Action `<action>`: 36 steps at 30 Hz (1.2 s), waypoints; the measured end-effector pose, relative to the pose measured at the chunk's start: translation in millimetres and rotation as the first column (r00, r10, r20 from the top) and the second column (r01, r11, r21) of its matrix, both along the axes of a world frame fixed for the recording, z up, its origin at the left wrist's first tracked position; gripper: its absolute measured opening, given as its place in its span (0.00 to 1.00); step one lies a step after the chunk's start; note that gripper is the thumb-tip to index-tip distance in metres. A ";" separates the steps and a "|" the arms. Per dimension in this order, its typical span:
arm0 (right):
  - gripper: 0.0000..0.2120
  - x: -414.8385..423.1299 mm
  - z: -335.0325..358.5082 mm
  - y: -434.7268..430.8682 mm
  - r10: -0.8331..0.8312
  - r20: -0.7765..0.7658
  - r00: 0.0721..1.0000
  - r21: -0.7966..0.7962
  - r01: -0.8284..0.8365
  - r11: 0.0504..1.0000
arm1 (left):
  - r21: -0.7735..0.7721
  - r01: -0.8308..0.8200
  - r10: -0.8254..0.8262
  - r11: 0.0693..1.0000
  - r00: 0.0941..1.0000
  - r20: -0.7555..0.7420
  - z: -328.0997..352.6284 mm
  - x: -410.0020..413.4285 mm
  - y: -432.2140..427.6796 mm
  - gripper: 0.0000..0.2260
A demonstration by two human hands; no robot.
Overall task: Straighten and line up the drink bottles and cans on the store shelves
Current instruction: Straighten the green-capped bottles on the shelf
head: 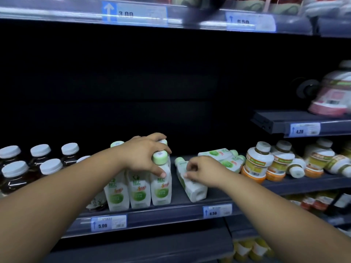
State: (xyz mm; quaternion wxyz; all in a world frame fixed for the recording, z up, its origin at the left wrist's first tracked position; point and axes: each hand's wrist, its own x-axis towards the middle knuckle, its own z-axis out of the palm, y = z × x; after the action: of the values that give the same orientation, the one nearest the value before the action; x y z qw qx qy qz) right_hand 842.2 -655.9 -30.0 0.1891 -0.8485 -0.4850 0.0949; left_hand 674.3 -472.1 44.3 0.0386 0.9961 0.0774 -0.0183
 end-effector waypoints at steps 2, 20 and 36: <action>0.27 -4.9 -4.4 12.8 -0.096 0.010 0.995 -0.016 0.097 0.995 | -0.008 -0.011 0.011 1.000 1.000 -0.002 1.1 -0.4 -0.7 0.39; 0.26 11.8 26.5 11.5 0.037 -0.473 0.880 0.317 0.131 0.939 | -0.116 -0.092 0.098 0.989 0.994 0.054 -1.0 -1.4 -0.2 0.55; 0.37 45.7 7.2 -30.0 -0.155 0.012 0.988 0.042 0.155 0.987 | 0.030 -0.008 0.007 1.000 1.000 0.026 11.8 9.2 -11.5 0.49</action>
State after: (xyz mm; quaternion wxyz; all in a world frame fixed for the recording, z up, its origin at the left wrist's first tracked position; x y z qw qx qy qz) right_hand 887.9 -685.8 -22.8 0.2094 -0.8803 -0.4209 0.0636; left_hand 683.5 -483.6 56.1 0.0246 0.9964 0.0808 -0.0042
